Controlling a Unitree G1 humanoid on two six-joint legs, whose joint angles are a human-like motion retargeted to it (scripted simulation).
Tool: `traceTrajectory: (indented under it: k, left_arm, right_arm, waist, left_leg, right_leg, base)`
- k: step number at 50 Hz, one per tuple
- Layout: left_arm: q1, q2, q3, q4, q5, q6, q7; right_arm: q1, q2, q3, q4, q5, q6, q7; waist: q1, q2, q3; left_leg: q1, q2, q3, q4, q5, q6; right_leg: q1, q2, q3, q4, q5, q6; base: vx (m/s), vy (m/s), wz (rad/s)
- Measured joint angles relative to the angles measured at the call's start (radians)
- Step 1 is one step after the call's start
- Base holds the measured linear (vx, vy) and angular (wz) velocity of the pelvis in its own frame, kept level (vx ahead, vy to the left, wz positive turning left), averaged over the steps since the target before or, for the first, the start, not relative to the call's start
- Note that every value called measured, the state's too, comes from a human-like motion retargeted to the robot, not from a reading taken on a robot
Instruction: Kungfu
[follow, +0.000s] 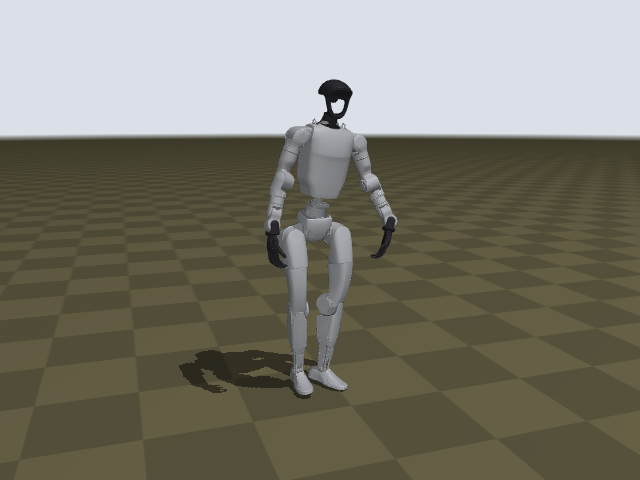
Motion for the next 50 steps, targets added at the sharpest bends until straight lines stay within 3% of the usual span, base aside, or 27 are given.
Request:
traceTrajectory:
  k: [3, 5, 10, 15, 20, 24, 25, 27, 30, 33, 35, 38, 39, 44, 47, 50]
  left_arm:
    - [-0.012, -0.006, -0.015, 0.019, 0.1, -0.027, 0.074]
    - [0.006, -0.018, -0.004, 0.031, 0.163, -0.042, 0.13]
    - [0.101, -0.13, 0.094, 0.101, 0.257, -0.042, 0.265]
    - [0.159, -0.245, 0.083, 0.211, 0.136, -0.014, 0.374]
    - [0.188, -0.305, 0.058, 0.26, 0.012, -0.035, 0.562]
    - [0.2, -0.311, 0.094, 0.225, -0.071, -0.063, 0.599]
    - [0.202, -0.305, 0.102, 0.215, -0.077, -0.062, 0.591]
    - [0.209, -0.277, 0.112, 0.192, -0.065, -0.06, 0.556]
    - [0.223, -0.226, 0.142, 0.16, -0.026, -0.051, 0.51]
    - [0.234, -0.199, 0.166, 0.152, -0.008, -0.032, 0.522]
    - [0.232, -0.199, 0.178, 0.161, -0.015, -0.022, 0.552]
    - [0.213, -0.234, 0.171, 0.193, -0.079, -0.027, 0.646]
    - [0.206, -0.248, 0.166, 0.207, -0.109, -0.034, 0.677]
    - [0.18, -0.31, 0.168, 0.267, -0.203, -0.038, 0.778]
    - [0.197, -0.33, 0.17, 0.271, -0.161, -0.053, 0.824]
    - [0.212, -0.337, 0.155, 0.284, -0.102, -0.067, 0.837]
  right_arm:
    - [0.023, 0.013, 0.028, -0.011, 0.06, -0.006, 0.037]
    - [0.036, 0.018, 0.048, -0.035, 0.033, -0.007, 0.069]
    - [0.039, -0.05, 0.138, -0.149, -0.165, 0.008, 0.079]
    - [0.022, -0.155, 0.191, -0.272, -0.274, 0.037, 0.073]
    - [-0.013, -0.214, 0.197, -0.308, -0.331, 0.073, 0.166]
    - [-0.04, -0.242, 0.201, -0.316, -0.368, 0.088, 0.231]
    - [-0.047, -0.247, 0.203, -0.317, -0.371, 0.091, 0.244]
    - [-0.055, -0.245, 0.202, -0.319, -0.369, 0.095, 0.256]
    - [-0.069, -0.231, 0.203, -0.32, -0.354, 0.096, 0.273]
    - [-0.08, -0.198, 0.203, -0.302, -0.347, 0.093, 0.263]
    - [-0.088, -0.164, 0.189, -0.271, -0.348, 0.097, 0.238]
    - [-0.101, -0.119, 0.127, -0.211, -0.353, 0.107, 0.18]
    - [-0.105, -0.11, 0.105, -0.193, -0.355, 0.108, 0.161]
    - [-0.116, -0.036, 0.0, -0.087, -0.337, 0.104, 0.013]
    - [-0.082, 0.02, -0.083, -0.038, -0.257, 0.085, -0.036]
    - [-0.025, 0.068, -0.167, -0.03, -0.164, 0.077, -0.027]
  waist:
    - [0.016, -0.018, -0.013]
    - [0.029, -0.037, -0.022]
    - [0.012, 0.003, -0.008]
    - [-0.035, 0.062, 0.0]
    - [-0.033, 0.089, 0.003]
    - [-0.034, 0.099, 0.013]
    - [-0.04, 0.099, 0.014]
    - [-0.062, 0.087, 0.012]
    - [-0.081, 0.062, 0.001]
    - [-0.07, 0.06, -0.007]
    - [-0.025, 0.055, -0.017]
    - [0.012, 0.058, -0.026]
    - [0.009, 0.062, -0.019]
    - [-0.045, 0.057, 0.015]
    - [-0.079, 0.051, -0.024]
    - [-0.062, 0.017, -0.056]
  left_leg:
    - [-0.028, 0.006, 0.021, 0.006, 0.006, -0.004]
    - [-0.038, 0.003, 0.052, 0.011, 0.004, -0.007]
    - [-0.058, 0.054, 0.047, 0.06, -0.007, -0.028]
    - [-0.075, 0.118, 0.071, 0.108, -0.013, -0.057]
    - [-0.092, 0.191, 0.117, 0.161, -0.014, -0.093]
    - [-0.098, 0.237, 0.13, 0.184, -0.009, -0.114]
    - [-0.102, 0.244, 0.128, 0.189, -0.008, -0.118]
    - [-0.12, 0.244, 0.11, 0.206, -0.002, -0.128]
    - [-0.155, 0.255, 0.086, 0.228, 0.022, -0.144]
    - [-0.165, 0.293, 0.054, 0.188, 0.107, -0.175]
    - [-0.155, 0.328, 0.048, 0.128, 0.201, -0.208]
    - [-0.173, 0.361, 0.034, 0.051, 0.378, -0.244]
    - [-0.181, 0.365, 0.029, 0.054, 0.375, -0.247]
    - [-0.183, 0.284, 0.002, 0.243, 0.143, -0.214]
    - [-0.178, 0.189, 0.022, 0.359, 0.016, -0.212]
    - [-0.119, 0.102, 0.126, 0.399, -0.037, -0.206]
  right_leg:
    - [-0.006, -0.029, 0.016, -0.008, 0.032, 0.018]
    - [-0.001, -0.02, 0.062, -0.013, 0.067, -0.005]
    - [0.054, -0.065, 0.134, -0.002, 0.164, 0.024]
    - [0.059, -0.117, 0.172, 0.028, 0.237, 0.035]
    - [0.032, -0.203, 0.159, 0.037, 0.313, -0.015]
    - [0.018, -0.255, 0.173, 0.023, 0.358, -0.04]
    - [0.015, -0.266, 0.182, 0.017, 0.377, -0.034]
    - [0.019, -0.279, 0.229, -0.004, 0.435, 0.041]
    - [0.016, -0.266, 0.287, -0.004, 0.295, 0.172]
    - [0.023, -0.244, 0.187, -0.004, 0.101, 0.129]
    - [0.007, -0.205, 0.153, 0.002, 0.002, 0.037]
    - [-0.029, -0.121, 0.164, 0.013, -0.057, -0.049]
    - [-0.035, -0.105, 0.158, 0.014, -0.058, -0.061]
    - [-0.046, -0.1, 0.115, -0.022, -0.023, -0.118]
    - [-0.068, -0.102, 0.05, -0.061, -0.002, -0.151]
    - [-0.102, -0.107, 0.065, -0.075, 0.015, -0.165]
  base:
    - [-0.09, -0.16, -0.1]
    - [-0.1, -0.14, -0.57]
    - [-0.2, -0.18, -0.6]
    - [-0.24, -0.17, -0.5]
    - [-0.35, -0.38, -0.65]
    - [-0.31, -0.35, -0.23]
    - [-0.33, -0.48, 0.31]
    - [-0.37, -0.65, 0.57]
    - [-0.4, -0.81, 0.51]
    - [-0.42, -0.87, 0.17]
    - [-0.32, -0.68, -0.3]
    - [-0.47, -0.82, 0.35]
    - [-0.47, -0.63, 0.86]
    - [-0.5, -0.42, 0.67]
    - [-0.36, -0.35, 0.92]
    - [-0.31, -0.25, 0.36]
